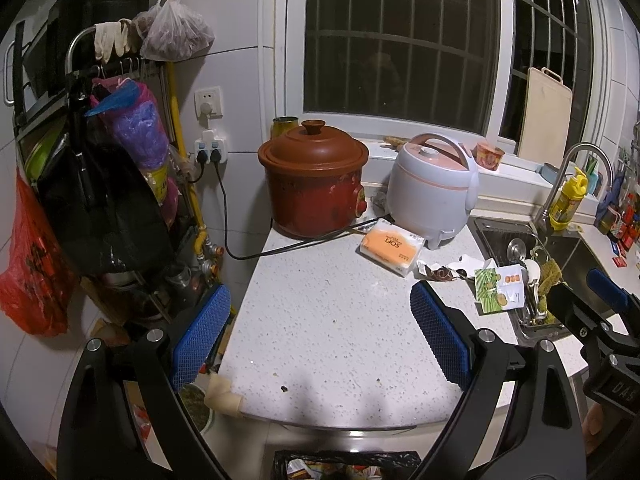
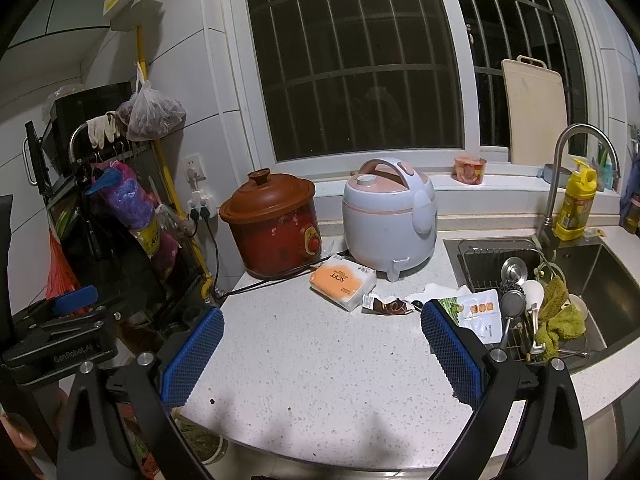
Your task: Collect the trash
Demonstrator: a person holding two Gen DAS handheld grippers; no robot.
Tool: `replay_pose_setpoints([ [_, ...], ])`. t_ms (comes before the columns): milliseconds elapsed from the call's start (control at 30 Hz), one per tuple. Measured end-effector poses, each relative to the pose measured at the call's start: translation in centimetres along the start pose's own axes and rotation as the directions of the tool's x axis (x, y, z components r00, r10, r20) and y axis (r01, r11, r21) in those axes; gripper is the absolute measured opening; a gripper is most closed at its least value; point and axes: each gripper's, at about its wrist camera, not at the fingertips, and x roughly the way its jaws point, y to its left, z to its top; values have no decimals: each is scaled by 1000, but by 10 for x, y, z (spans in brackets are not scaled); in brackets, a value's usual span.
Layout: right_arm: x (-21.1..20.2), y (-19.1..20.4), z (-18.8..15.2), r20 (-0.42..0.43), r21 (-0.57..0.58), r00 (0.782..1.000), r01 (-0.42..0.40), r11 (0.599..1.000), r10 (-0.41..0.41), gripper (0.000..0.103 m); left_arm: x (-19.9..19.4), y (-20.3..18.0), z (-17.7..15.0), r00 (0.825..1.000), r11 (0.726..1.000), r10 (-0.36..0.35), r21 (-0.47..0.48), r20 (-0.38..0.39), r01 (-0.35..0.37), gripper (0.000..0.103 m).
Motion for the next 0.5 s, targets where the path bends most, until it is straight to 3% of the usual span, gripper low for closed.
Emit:
replay_pose_setpoints([
  [500,2,0,-6,-10,-2,1000,2,1000,-2,98,4,-4,-5,1000,1000,-2,2,-6,2,89],
])
